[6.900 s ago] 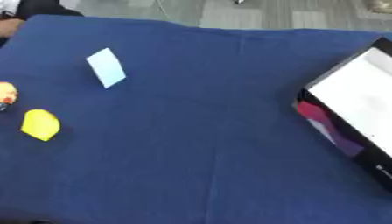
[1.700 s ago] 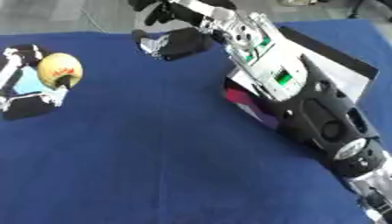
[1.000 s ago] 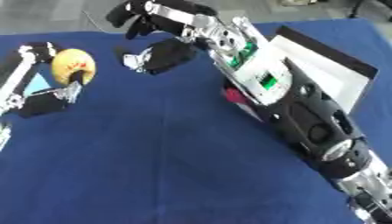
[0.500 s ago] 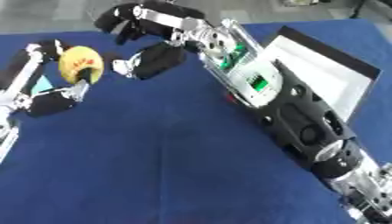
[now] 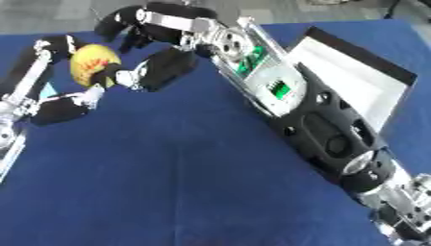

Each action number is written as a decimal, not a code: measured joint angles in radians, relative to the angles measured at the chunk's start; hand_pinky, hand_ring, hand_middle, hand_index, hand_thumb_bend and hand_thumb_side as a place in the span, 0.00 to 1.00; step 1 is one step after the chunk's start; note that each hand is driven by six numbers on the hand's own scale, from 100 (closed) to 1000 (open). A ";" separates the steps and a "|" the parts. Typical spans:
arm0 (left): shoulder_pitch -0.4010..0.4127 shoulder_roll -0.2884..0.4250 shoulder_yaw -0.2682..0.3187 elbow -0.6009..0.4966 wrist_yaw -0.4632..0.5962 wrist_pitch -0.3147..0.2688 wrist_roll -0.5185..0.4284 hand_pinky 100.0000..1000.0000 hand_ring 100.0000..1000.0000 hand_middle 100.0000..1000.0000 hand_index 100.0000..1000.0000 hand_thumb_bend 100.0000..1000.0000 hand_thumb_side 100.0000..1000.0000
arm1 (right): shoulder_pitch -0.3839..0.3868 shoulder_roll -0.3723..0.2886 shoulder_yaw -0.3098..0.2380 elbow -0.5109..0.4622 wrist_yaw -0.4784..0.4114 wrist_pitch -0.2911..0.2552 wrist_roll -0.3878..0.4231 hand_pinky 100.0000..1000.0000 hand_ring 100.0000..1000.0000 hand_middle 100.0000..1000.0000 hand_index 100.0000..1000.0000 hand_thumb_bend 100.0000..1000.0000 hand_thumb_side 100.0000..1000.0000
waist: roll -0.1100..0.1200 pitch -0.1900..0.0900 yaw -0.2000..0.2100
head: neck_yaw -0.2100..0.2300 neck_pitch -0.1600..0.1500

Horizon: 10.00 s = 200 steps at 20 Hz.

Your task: Pick up the objects with one hand, pass them to the other hand, and then place them into the box on the other side of the table.

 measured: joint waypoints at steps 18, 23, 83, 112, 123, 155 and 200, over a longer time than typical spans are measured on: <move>-0.001 -0.009 -0.018 -0.048 0.009 -0.025 -0.007 0.74 0.68 0.58 0.54 0.00 0.20 | 0.005 -0.004 0.000 0.006 0.022 0.003 -0.023 0.89 0.80 0.83 0.88 0.05 0.21 | 0.000 0.000 0.004 | -0.010 0.000; -0.002 -0.016 -0.022 -0.060 0.020 -0.032 -0.013 0.74 0.68 0.58 0.54 0.00 0.21 | 0.005 -0.004 0.000 0.011 0.022 0.004 -0.023 0.89 0.79 0.80 0.86 0.03 0.19 | 0.000 0.000 0.004 | -0.016 0.000; 0.081 0.003 -0.005 -0.025 -0.016 0.025 0.092 0.75 0.71 0.65 0.77 0.32 0.52 | 0.078 -0.102 -0.073 -0.004 -0.056 0.043 -0.127 0.86 0.58 0.44 0.53 0.00 0.00 | 0.000 -0.002 -0.039 | -0.053 0.010; 0.134 0.055 0.057 -0.027 0.003 0.082 0.158 0.75 0.71 0.65 0.76 0.20 0.49 | 0.424 -0.439 -0.356 0.124 -0.057 -0.015 -0.376 0.85 0.61 0.49 0.58 0.00 0.00 | 0.010 -0.012 -0.060 | -0.156 0.005; 0.133 0.055 0.070 -0.030 0.012 0.088 0.169 0.75 0.71 0.65 0.76 0.20 0.49 | 0.476 -0.444 -0.393 0.194 -0.009 -0.035 -0.385 0.85 0.63 0.54 0.62 0.00 0.00 | 0.010 -0.012 -0.056 | -0.171 -0.001; 0.178 0.204 0.202 -0.034 0.075 0.193 0.223 0.76 0.71 0.66 0.76 0.21 0.41 | 0.489 -0.415 -0.500 0.128 -0.249 -0.018 -0.638 0.88 0.77 0.81 0.84 0.00 0.28 | 0.037 -0.019 -0.042 | 0.006 0.000; 0.415 0.715 0.266 -0.063 0.167 0.128 -0.413 0.83 0.77 0.73 0.80 0.51 0.25 | 0.523 -0.418 -0.503 0.104 -0.263 -0.018 -0.668 0.88 0.76 0.80 0.83 0.00 0.30 | 0.037 -0.019 -0.004 | 0.159 0.018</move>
